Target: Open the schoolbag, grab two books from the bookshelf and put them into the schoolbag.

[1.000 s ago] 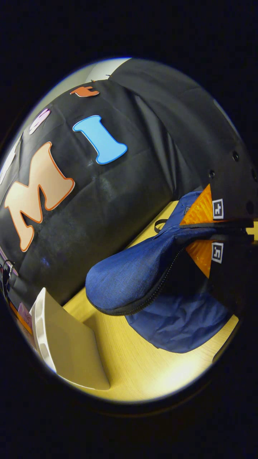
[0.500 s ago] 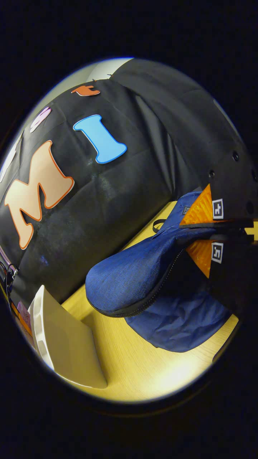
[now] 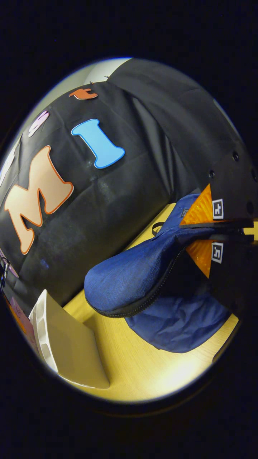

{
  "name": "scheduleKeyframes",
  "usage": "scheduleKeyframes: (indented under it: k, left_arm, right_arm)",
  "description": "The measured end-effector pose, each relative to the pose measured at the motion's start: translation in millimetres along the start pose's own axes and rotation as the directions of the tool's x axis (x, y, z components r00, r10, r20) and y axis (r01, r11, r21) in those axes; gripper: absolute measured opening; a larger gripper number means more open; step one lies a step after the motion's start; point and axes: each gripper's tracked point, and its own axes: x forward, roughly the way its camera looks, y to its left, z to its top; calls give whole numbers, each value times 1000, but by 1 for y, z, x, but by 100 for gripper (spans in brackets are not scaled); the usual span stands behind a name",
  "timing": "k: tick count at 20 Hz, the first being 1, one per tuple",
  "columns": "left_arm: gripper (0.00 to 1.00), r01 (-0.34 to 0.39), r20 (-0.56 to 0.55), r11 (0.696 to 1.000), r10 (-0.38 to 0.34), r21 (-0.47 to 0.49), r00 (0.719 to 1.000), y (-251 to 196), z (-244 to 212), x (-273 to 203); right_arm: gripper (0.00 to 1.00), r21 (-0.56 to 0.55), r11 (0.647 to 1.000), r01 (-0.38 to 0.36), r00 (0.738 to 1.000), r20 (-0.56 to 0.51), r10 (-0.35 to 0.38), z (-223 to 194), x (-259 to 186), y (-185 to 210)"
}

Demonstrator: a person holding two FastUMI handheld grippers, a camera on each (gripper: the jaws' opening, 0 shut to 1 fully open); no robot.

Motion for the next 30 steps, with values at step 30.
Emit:
scheduleKeyframes:
  k: [30]
  left_arm:
    - [37,675,355,738,-637,23,684,-253,-31,-77]
  right_arm:
    - [12,153,988,0,1000,17,-3,0,-18,-28]
